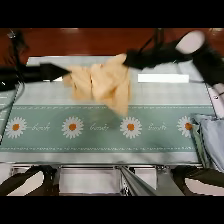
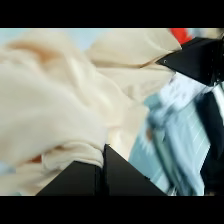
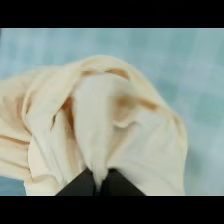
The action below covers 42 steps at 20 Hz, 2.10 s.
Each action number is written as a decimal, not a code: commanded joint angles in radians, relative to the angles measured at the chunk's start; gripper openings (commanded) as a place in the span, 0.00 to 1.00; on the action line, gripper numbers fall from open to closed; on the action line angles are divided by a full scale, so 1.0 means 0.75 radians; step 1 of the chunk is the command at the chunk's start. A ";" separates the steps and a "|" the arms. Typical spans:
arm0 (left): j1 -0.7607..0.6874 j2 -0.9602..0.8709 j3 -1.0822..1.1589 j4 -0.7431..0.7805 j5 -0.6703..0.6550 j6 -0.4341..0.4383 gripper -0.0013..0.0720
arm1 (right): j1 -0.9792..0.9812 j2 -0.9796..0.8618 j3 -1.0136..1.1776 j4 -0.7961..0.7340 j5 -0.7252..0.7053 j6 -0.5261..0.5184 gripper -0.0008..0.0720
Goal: Fold the shirts.
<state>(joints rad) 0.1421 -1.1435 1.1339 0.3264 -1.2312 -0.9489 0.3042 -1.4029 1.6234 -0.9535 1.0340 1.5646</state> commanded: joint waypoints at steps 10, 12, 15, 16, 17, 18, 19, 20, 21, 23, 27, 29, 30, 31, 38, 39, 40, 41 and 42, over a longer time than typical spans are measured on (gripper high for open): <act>0.014 0.252 0.895 0.571 -0.232 -0.425 0.05 | -0.047 0.641 0.474 -0.434 0.667 -0.015 0.05; -0.034 0.318 0.815 0.568 -0.309 -0.435 0.05 | -0.047 0.662 0.446 -0.346 0.776 -0.012 0.05; -0.186 0.426 0.534 0.569 -0.326 -0.443 0.05 | -0.047 0.694 0.239 -0.270 0.823 -0.005 0.05; -0.239 0.455 0.418 0.569 -0.310 -0.443 0.05 | -0.047 0.708 0.135 -0.270 0.818 0.001 0.05; -0.290 0.475 0.286 0.569 -0.289 -0.443 0.05 | -0.047 0.724 0.005 -0.272 0.796 0.002 0.05; -0.336 0.483 0.154 0.569 -0.260 -0.442 0.05 | -0.047 0.732 -0.135 -0.271 0.752 0.002 0.05; -0.370 0.480 0.034 0.574 -0.221 -0.439 0.05 | -0.047 0.734 -0.267 -0.271 0.704 0.002 0.05; -0.396 0.472 -0.092 0.606 -0.145 -0.438 0.05 | -0.047 0.734 -0.419 -0.278 0.632 0.002 0.05; -0.402 0.460 -0.199 0.650 -0.056 -0.438 0.05 | -0.047 0.734 -0.557 -0.310 0.545 0.002 0.05; -0.380 0.416 -0.374 0.728 0.129 -0.447 0.05 | -0.049 0.734 -0.823 -0.505 0.348 0.120 0.05; -0.342 0.178 -0.486 0.751 0.380 -0.462 0.05 | -0.048 0.618 -1.017 -0.695 -0.038 0.361 0.05; -0.341 0.013 -0.458 0.724 0.451 -0.463 0.05 | -0.055 0.488 -1.008 -0.673 -0.212 0.384 0.05; -0.339 -0.065 -0.432 0.660 0.461 -0.463 0.05 | -0.081 0.413 -0.986 -0.634 -0.248 0.410 0.05; -0.339 -0.129 -0.400 0.570 0.451 -0.462 0.06 | -0.112 0.342 -0.954 -0.551 -0.257 0.406 0.07; -0.054 -0.284 -0.005 0.588 0.006 -0.492 0.98 | -0.558 0.184 -0.484 -0.129 0.284 -0.133 0.87; 0.037 -0.256 -0.021 0.586 -0.035 -0.493 0.98 | -0.657 0.245 -0.498 -0.194 0.321 -0.167 0.87; 0.115 -0.217 -0.083 0.572 -0.060 -0.491 0.98 | -0.741 0.307 -0.543 -0.272 0.337 -0.172 0.87; 0.156 -0.170 -0.187 0.556 -0.062 -0.466 0.98 | -0.825 0.380 -0.642 -0.303 0.320 -0.172 0.87; 0.165 -0.126 -0.333 0.514 -0.044 -0.442 0.98 | -0.892 0.455 -0.778 -0.285 0.271 -0.169 0.87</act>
<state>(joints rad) 0.1699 -1.2922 1.0012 0.7467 -1.1965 -1.3064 -0.2073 -1.1625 1.1408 -1.1400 1.1931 1.4891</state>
